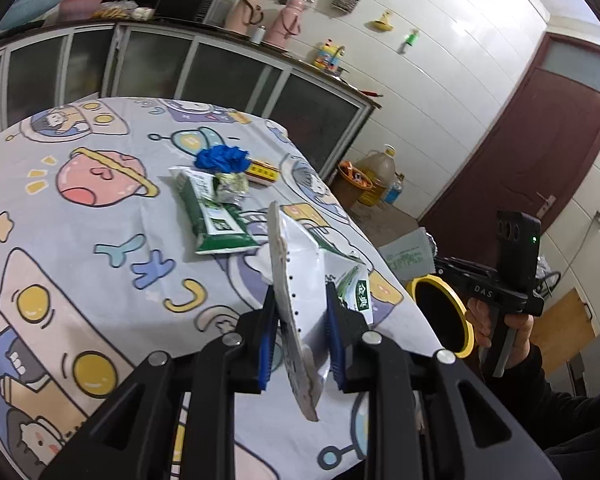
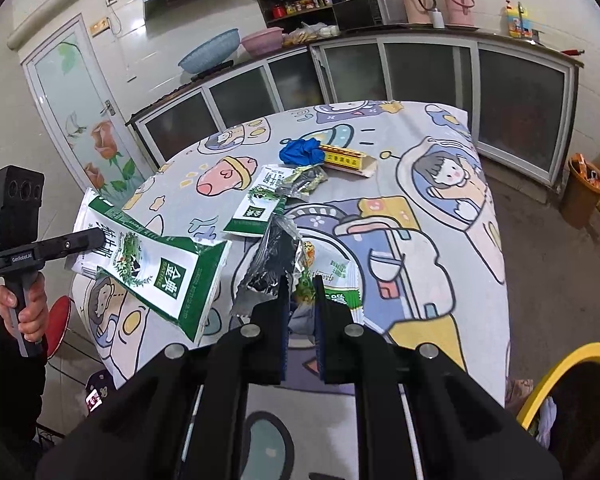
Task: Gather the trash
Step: 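Carry both held items over the yellow-rimmed bin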
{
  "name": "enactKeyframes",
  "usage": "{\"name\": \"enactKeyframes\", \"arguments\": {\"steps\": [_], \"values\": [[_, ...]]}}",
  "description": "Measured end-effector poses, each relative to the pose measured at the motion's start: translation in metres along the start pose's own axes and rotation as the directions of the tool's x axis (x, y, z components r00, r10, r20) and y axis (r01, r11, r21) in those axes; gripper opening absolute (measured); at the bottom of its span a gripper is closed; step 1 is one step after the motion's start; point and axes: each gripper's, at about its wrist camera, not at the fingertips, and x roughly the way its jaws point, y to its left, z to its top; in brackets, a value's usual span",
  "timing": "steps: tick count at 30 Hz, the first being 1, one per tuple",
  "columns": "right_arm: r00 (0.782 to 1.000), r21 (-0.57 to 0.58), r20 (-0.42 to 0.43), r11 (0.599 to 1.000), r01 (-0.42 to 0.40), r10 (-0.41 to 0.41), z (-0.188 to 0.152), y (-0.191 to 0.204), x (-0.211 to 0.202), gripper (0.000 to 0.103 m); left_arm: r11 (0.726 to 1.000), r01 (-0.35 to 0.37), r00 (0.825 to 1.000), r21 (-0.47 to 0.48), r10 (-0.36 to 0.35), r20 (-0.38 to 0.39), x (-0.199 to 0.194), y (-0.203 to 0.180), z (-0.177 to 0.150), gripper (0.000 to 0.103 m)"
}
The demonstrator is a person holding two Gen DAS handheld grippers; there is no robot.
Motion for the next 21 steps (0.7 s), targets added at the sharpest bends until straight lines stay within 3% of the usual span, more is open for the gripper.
{"name": "enactKeyframes", "arguments": {"steps": [21], "values": [[0.989,0.125,0.077,0.986,0.113,-0.123,-0.035,-0.074,-0.072,0.011,0.978,0.128,0.989,0.166,-0.115,-0.088,0.072,-0.108,0.015,0.021]]}}
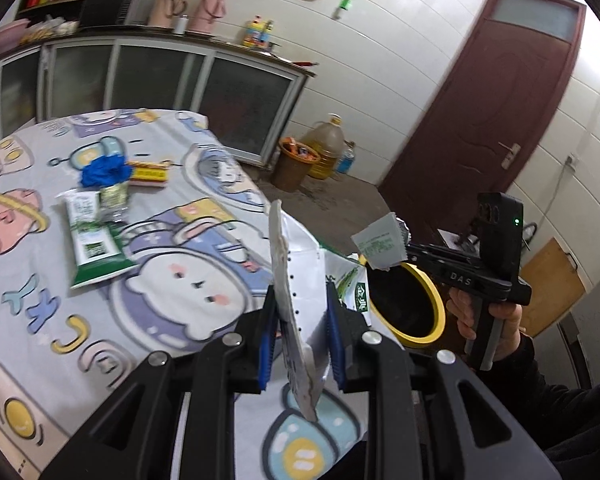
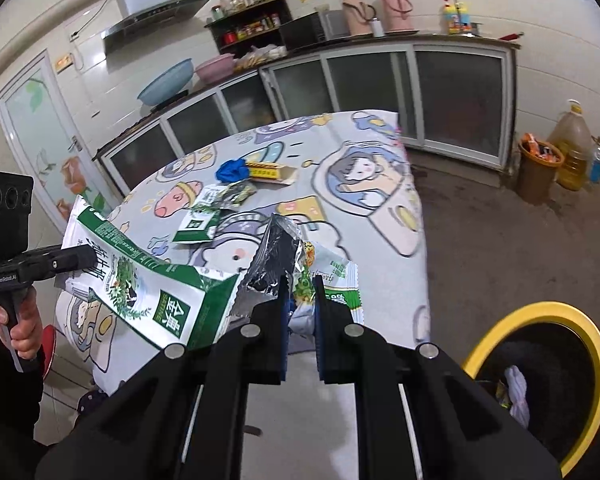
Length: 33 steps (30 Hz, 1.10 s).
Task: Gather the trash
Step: 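Carry both held items over the yellow-rimmed bin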
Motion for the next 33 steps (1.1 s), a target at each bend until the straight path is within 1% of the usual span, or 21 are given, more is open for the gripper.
{"name": "enactKeyframes", "arguments": {"steps": [6,10,15,22,25,28,31,33], "values": [[0.998,0.064,0.022,0.996,0.055,-0.057,-0.009,-0.033,-0.022,0.011,0.997,0.054,0.998,0.058,-0.052,-0.036,0.032,-0.033,0.014,0.021],[0.993,0.104,0.035,0.989,0.108,-0.112,-0.018,-0.057,-0.039,0.011,0.992,0.09,0.995,0.094,-0.084,-0.059,0.054,-0.052,0.023,0.021],[0.982,0.158,0.045,0.972,0.172,-0.181,-0.031,-0.087,-0.061,0.011,0.981,0.141,0.987,0.135,-0.129,-0.094,0.083,-0.079,0.032,0.021],[0.962,0.224,0.036,0.94,0.257,-0.271,-0.051,-0.124,-0.082,0.011,0.966,0.178,0.977,0.188,-0.151,-0.148,0.125,-0.115,0.041,0.021],[0.951,0.263,0.008,0.918,0.296,-0.309,-0.061,-0.142,-0.087,0.011,0.96,0.176,0.976,0.22,-0.141,-0.165,0.143,-0.133,0.044,0.021],[0.939,0.296,-0.038,0.893,0.338,-0.343,-0.07,-0.16,-0.093,0.011,0.948,0.19,0.971,0.255,-0.143,-0.19,0.161,-0.152,0.045,0.021],[0.927,0.317,-0.086,0.872,0.372,-0.365,-0.075,-0.174,-0.098,0.011,0.938,0.203,0.965,0.28,-0.143,-0.219,0.181,-0.167,0.047,0.021],[0.923,0.343,-0.13,0.857,0.385,-0.363,-0.076,-0.188,-0.101,0.011,0.931,0.202,0.963,0.305,-0.131,-0.236,0.195,-0.177,0.047,0.021]]}}
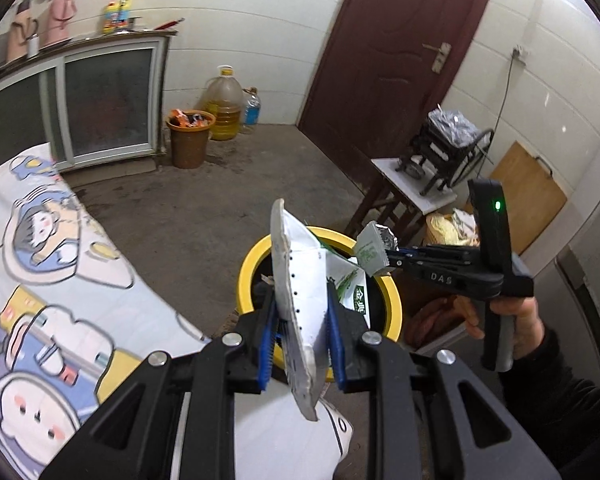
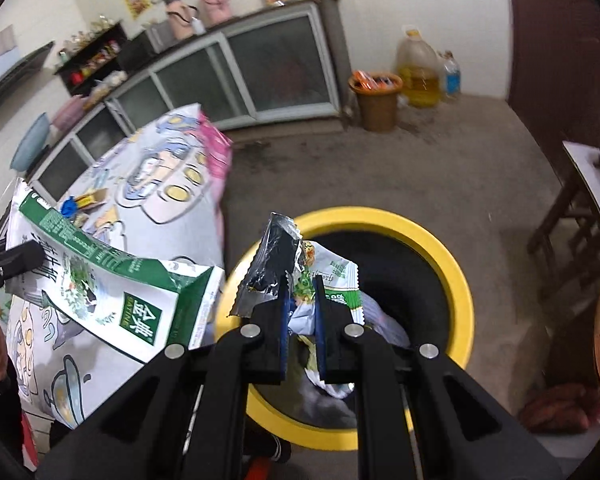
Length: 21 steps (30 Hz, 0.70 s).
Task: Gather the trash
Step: 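Carry both held items over the yellow-rimmed bin, then open both tools over the bin to drop the items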
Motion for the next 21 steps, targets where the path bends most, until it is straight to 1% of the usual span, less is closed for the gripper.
{"name": "enactKeyframes", "arguments": {"steps": [3,5,8,11,13,17,19,20,21], "values": [[0.998,0.036,-0.057,0.999,0.015,-0.013,0.006,-0.013,0.004,0.011,1.0,-0.015,0.999,0.026,0.016,-0.03,0.02,-0.004,0.007,0.021],[0.993,0.065,-0.114,0.998,0.025,-0.018,0.011,-0.022,0.01,0.011,0.999,-0.027,0.998,0.042,0.029,-0.058,0.037,-0.008,0.012,0.021],[0.98,0.125,-0.2,0.992,0.027,-0.001,0.014,-0.037,0.022,0.011,0.997,-0.035,0.995,0.072,0.042,-0.093,0.056,-0.014,0.016,0.021],[0.965,0.167,-0.261,0.985,0.031,0.014,0.015,-0.049,0.032,0.011,0.994,-0.047,0.991,0.103,0.059,-0.116,0.073,-0.022,0.02,0.021],[0.958,0.194,-0.286,0.981,0.027,0.03,0.015,-0.055,0.038,0.012,0.991,-0.055,0.989,0.124,0.072,-0.131,0.083,-0.027,0.023,0.021],[0.948,0.251,-0.311,0.968,0.014,0.067,0.016,-0.067,0.042,0.013,0.989,-0.049,0.983,0.137,0.072,-0.166,0.105,-0.034,0.027,0.021],[0.944,0.259,-0.321,0.966,0.013,0.073,0.017,-0.07,0.043,0.017,0.989,-0.054,0.983,0.14,0.077,-0.168,0.109,-0.035,0.029,0.022],[0.944,0.257,-0.324,0.966,0.024,0.063,0.016,-0.071,0.042,0.024,0.989,-0.047,0.983,0.141,0.07,-0.169,0.11,-0.035,0.029,0.027],[0.943,0.255,-0.327,0.966,0.032,0.055,0.017,-0.071,0.041,0.029,0.989,-0.043,0.984,0.143,0.067,-0.168,0.111,-0.036,0.03,0.029]]}}
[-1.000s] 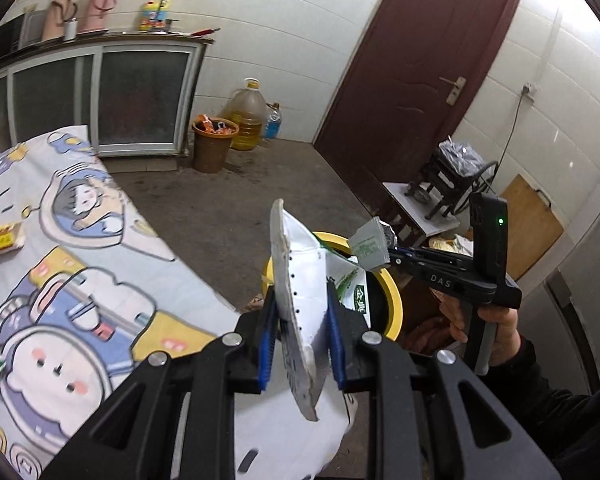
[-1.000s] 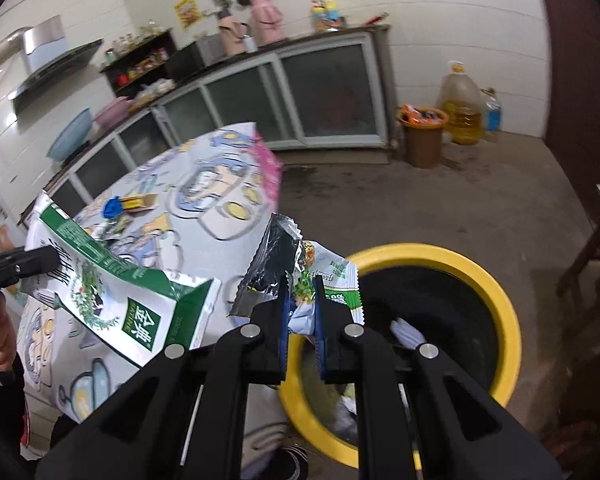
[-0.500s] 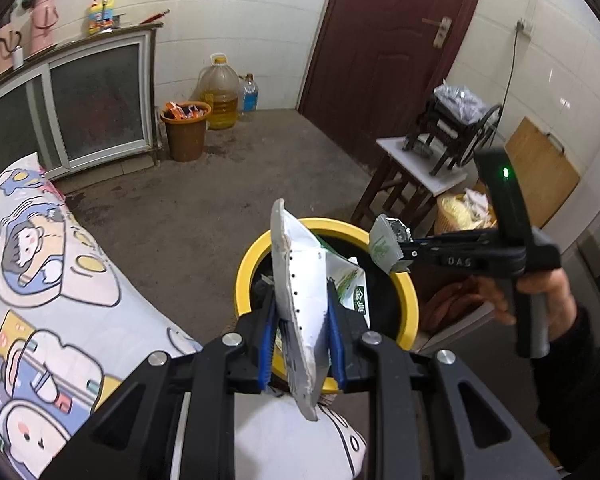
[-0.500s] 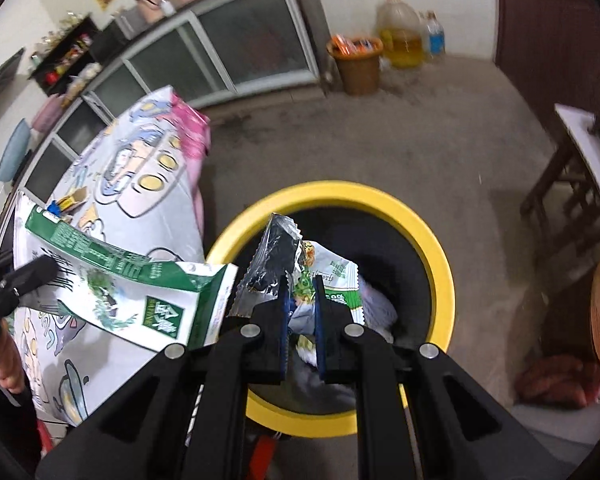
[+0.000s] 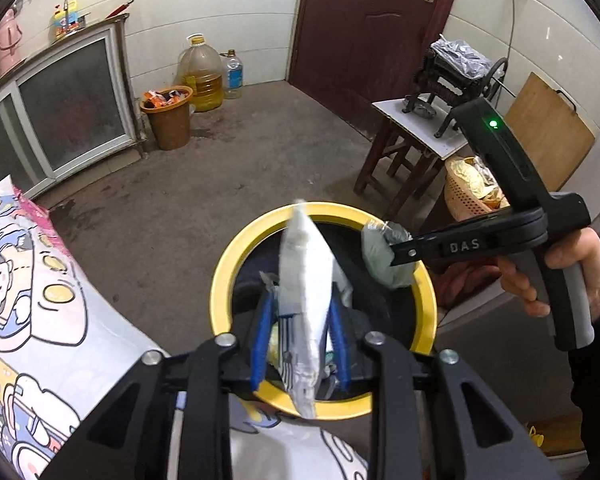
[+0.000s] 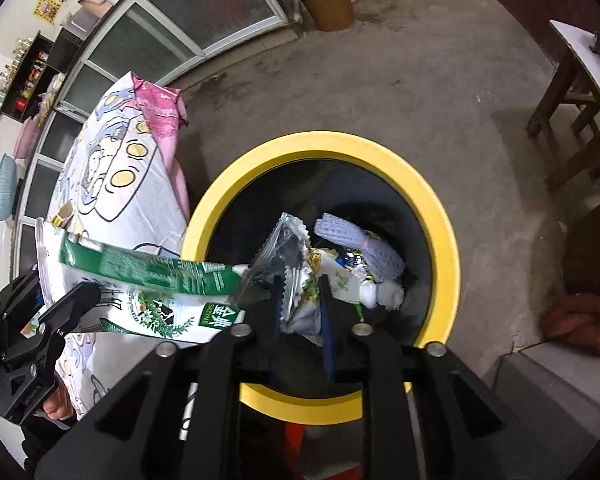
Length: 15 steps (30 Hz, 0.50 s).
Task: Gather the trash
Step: 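Open both tools over the bin to drop the items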
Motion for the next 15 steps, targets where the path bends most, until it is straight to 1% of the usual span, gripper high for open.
{"name": "enactKeyframes", "arguments": {"steps": [1,2,4,5,7,9,15], "values": [[1.0,0.003,0.001,1.0,0.0,0.0,0.0,-0.001,-0.001,0.042,1.0,-0.005,1.0,0.008,0.005,0.008,-0.001,-0.002,0.001,0.03],[1.0,0.007,0.004,1.0,-0.001,0.001,0.001,-0.001,-0.002,0.048,1.0,-0.006,1.0,0.012,0.005,0.012,-0.001,-0.003,0.003,0.037],[1.0,0.015,0.013,1.0,-0.003,0.003,0.002,-0.001,-0.006,0.048,1.0,-0.009,1.0,0.015,0.009,0.024,-0.004,-0.005,0.004,0.044],[1.0,0.01,0.017,1.0,-0.001,0.001,0.002,0.0,-0.007,0.048,1.0,-0.013,0.999,0.013,0.012,0.029,-0.005,-0.005,0.006,0.044],[1.0,0.006,0.025,1.0,0.007,-0.008,0.002,0.002,-0.01,0.048,1.0,0.002,0.999,0.004,-0.002,0.037,-0.007,-0.003,0.007,0.044],[1.0,-0.005,0.023,1.0,0.0,0.0,0.0,0.006,-0.011,0.048,1.0,-0.001,0.999,-0.002,0.001,0.047,-0.011,-0.002,0.007,0.044],[1.0,-0.019,0.026,1.0,0.002,-0.002,-0.006,0.013,-0.014,0.048,0.999,-0.006,0.997,-0.044,0.009,0.076,-0.032,0.015,-0.007,0.044]]}}
